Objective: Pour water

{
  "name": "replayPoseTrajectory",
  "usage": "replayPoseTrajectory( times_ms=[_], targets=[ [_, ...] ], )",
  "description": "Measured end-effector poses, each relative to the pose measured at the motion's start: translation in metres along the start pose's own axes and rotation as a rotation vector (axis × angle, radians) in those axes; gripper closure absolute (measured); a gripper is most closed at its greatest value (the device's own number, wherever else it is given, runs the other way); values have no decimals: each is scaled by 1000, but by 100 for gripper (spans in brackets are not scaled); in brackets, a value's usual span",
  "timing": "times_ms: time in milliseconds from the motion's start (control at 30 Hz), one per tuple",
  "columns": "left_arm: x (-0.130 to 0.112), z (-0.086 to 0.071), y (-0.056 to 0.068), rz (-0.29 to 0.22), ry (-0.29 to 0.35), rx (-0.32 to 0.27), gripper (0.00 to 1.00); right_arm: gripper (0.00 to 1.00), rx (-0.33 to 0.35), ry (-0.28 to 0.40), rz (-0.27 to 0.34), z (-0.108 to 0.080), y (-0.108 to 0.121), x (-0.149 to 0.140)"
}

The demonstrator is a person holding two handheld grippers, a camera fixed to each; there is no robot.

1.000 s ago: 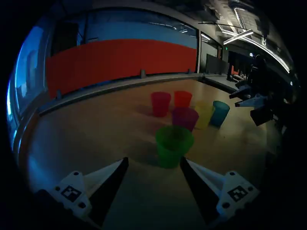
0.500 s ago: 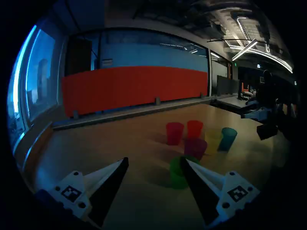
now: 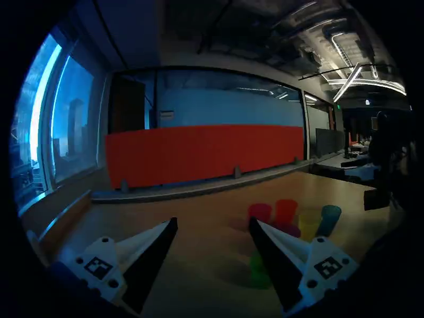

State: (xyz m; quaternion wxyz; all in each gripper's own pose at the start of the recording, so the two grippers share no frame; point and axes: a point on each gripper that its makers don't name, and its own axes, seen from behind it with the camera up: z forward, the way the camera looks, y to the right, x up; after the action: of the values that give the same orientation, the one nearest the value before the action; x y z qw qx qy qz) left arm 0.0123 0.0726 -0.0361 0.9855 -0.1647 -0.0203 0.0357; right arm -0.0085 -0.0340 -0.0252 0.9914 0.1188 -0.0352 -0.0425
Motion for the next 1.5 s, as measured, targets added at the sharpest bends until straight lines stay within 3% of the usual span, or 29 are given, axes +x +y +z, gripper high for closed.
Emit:
replayPoseTrajectory(
  times_ms=[200, 600, 900, 1100, 1500],
  targets=[
    [10, 0, -9, -17, 38, 46, 0, 0, -80, 65, 1, 4, 10, 13],
    [19, -1, -15, -8, 75, 104, 0, 0, -227, 159, 50, -4, 31, 33],
    [31, 1, -21, -20, 118, 148, 0, 0, -277, 166, 50, -8, 35, 32],
    [36, -1, -32, -5, 144, 193, 0, 0, -280, 170, 81, -11, 38, 30],
    [20, 2, -41, 30, 128, 248, 0, 0, -289, 204, 138, -20, 42, 34]
  ],
)
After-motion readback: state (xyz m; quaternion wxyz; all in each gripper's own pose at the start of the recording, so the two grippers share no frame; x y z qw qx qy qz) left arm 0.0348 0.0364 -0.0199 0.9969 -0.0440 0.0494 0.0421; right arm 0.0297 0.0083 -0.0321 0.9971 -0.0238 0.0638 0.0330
